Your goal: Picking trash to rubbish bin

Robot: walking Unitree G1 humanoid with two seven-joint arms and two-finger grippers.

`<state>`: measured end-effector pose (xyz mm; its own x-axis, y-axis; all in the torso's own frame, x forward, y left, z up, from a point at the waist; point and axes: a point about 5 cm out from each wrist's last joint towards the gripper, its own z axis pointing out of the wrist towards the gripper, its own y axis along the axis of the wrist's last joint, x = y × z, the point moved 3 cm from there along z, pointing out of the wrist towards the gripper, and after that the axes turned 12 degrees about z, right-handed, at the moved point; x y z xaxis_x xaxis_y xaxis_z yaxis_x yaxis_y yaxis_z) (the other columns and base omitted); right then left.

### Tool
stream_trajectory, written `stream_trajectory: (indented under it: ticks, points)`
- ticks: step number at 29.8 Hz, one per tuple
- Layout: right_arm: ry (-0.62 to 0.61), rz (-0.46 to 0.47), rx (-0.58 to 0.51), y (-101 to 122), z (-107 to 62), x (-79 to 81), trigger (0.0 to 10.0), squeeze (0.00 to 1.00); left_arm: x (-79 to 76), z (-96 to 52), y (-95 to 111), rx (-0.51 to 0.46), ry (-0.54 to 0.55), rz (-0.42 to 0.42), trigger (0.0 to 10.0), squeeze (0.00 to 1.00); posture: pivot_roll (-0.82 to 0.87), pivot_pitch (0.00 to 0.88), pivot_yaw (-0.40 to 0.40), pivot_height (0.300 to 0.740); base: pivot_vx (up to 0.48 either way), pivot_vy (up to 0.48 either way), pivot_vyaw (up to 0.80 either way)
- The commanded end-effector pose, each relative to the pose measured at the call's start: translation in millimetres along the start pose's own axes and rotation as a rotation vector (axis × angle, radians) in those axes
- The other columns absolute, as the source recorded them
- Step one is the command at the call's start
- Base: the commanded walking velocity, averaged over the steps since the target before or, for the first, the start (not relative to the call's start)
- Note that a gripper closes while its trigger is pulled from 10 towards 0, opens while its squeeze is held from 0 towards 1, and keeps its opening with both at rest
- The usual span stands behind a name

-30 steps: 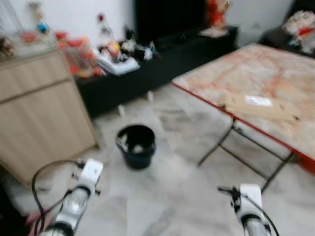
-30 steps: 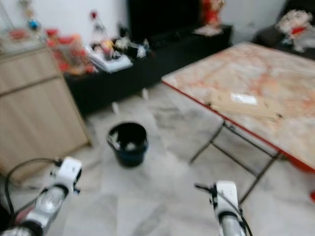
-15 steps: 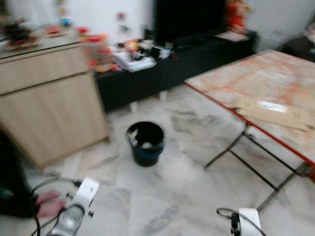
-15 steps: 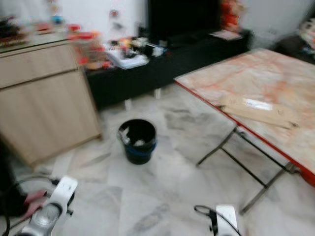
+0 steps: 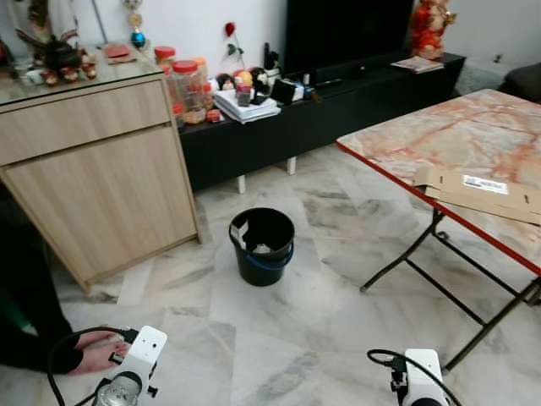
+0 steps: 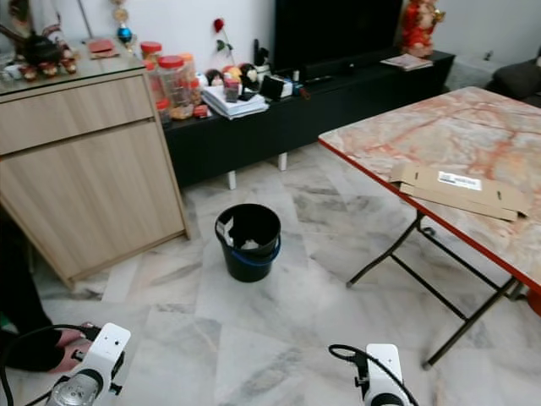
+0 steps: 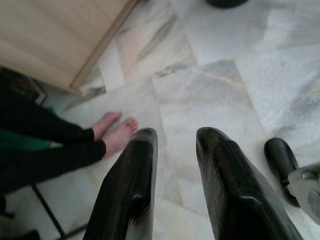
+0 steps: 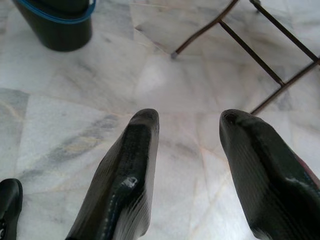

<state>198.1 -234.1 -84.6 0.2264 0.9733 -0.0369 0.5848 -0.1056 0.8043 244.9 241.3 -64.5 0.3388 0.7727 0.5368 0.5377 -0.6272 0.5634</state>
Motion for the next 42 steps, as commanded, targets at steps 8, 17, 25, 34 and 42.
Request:
stream_trajectory:
  ticks: [8, 17, 25, 34, 42]
  points:
    - [-0.003, 0.015, -0.02, 4.1, 1.3, 1.3, 10.0, 0.0, 4.2, 1.8, 5.7, -0.018, 0.001, 0.015, 10.0, 0.0, 0.15, 0.002, 0.009, 0.74, 0.0, 0.0, 0.0]
    - [0.004, 0.016, -0.029, 6.0, 2.0, 3.9, 10.0, 0.0, 4.4, 1.8, 6.0, -0.022, 0.0, 0.014, 10.0, 0.0, 0.15, 0.0, 0.008, 0.74, 0.108, 0.0, 0.0]
    - [0.007, 0.016, -0.031, 7.3, 2.7, 4.4, 10.0, 0.0, 3.9, 2.1, 7.5, -0.027, -0.001, 0.01, 10.0, 0.0, 0.15, 0.003, 0.005, 0.74, 0.246, 0.0, 0.0]
    - [0.004, 0.019, -0.035, 8.4, 3.0, 3.7, 10.0, 0.0, 3.1, 2.1, 7.5, -0.027, -0.002, 0.005, 10.0, 0.0, 0.15, 0.009, 0.003, 0.74, 0.247, 0.0, 0.0]
    - [0.007, 0.028, -0.042, 10.7, 3.9, 4.5, 10.0, 0.0, 1.3, 2.2, 8.5, -0.03, -0.007, 0.001, 10.0, 0.0, 0.16, 0.015, 0.002, 0.74, 0.246, 0.0, 0.0]
